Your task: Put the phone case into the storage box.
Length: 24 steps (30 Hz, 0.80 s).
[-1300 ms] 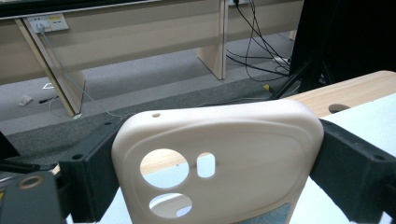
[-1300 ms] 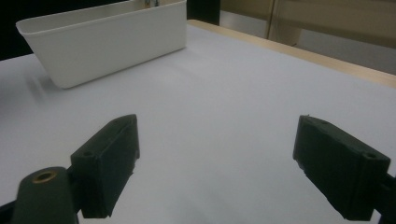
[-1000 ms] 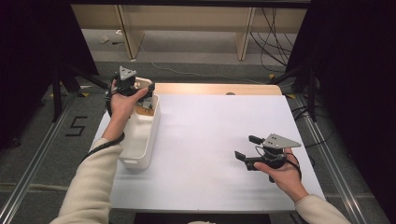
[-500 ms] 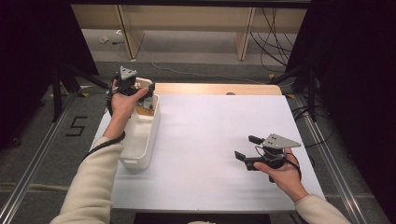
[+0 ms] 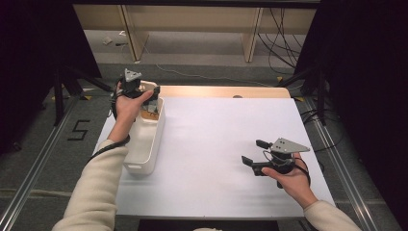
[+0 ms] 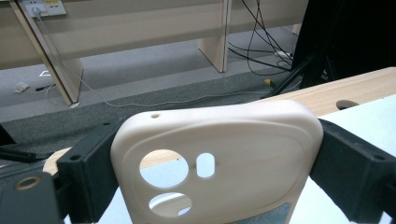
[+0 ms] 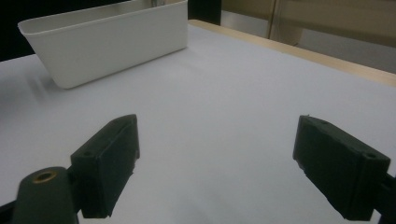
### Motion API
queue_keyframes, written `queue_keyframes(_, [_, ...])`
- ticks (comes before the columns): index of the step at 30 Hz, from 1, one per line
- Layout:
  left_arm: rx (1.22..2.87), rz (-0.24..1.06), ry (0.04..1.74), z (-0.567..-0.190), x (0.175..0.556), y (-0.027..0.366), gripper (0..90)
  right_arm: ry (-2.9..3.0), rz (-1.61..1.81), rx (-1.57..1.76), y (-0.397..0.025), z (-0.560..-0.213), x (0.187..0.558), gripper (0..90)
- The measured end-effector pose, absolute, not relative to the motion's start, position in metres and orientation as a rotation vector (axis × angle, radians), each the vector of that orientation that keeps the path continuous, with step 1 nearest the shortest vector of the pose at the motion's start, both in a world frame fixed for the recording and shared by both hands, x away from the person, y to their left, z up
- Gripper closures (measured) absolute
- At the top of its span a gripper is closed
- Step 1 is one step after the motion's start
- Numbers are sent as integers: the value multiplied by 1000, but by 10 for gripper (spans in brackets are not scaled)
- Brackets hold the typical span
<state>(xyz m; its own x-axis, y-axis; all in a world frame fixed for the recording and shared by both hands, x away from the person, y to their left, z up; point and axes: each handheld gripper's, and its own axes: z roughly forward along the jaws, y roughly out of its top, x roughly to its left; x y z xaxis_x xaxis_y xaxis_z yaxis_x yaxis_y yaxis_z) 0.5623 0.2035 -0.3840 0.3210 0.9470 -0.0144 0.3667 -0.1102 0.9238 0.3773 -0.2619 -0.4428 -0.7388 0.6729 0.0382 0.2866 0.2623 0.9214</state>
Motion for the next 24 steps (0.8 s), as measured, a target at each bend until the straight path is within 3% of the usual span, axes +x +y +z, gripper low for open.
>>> queue_keyframes(24, [1653, 760, 1249, -391, 571, 206, 98, 2180, 1474, 877, -262, -443, 378, 156])
